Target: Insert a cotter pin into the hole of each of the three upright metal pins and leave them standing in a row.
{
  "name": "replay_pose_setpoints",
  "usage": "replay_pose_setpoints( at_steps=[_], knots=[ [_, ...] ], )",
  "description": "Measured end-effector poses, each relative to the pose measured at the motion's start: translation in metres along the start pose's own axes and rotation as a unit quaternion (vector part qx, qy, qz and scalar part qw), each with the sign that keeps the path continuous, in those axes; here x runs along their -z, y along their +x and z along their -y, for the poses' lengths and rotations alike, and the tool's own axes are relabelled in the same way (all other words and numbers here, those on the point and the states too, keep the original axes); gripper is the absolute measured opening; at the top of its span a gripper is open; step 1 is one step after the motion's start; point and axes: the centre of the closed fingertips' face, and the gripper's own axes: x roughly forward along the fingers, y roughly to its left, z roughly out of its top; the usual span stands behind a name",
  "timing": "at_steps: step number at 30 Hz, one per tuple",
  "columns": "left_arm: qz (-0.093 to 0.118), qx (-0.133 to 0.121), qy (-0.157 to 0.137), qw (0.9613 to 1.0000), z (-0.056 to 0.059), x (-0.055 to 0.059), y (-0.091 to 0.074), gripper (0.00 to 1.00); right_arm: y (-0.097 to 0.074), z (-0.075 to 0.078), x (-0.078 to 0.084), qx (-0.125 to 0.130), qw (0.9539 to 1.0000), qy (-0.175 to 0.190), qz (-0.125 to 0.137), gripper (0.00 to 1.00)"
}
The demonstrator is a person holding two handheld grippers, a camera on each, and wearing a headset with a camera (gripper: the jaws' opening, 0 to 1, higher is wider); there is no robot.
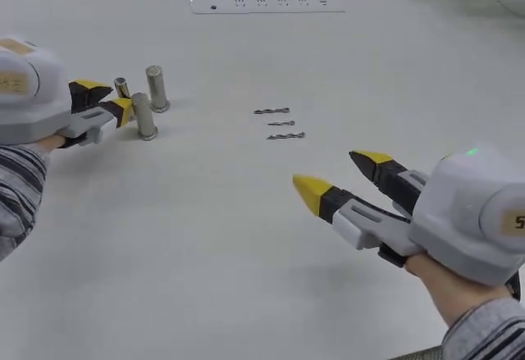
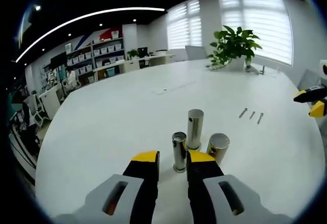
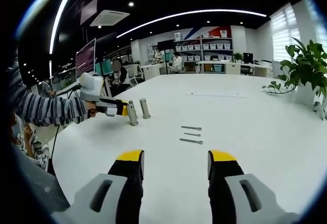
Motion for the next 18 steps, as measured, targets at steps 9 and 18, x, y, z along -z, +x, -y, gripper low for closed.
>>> replay_pose_setpoints(
  at_steps=[9,18],
  knots=[
    [0.003,0.018,-0.001,0.9998,0.0080,-0.0027,0.0031,0.06,-0.0009,-0.0003,0.0011,0.001,1.0000,-0.005,-0.003,0.44],
    [0.006,0.025,-0.017,0.9995,0.0084,-0.0029,0.0019,0.05,-0.0012,-0.0018,0.0047,0.000,0.9999,-0.013,-0.010,0.43]
  ],
)
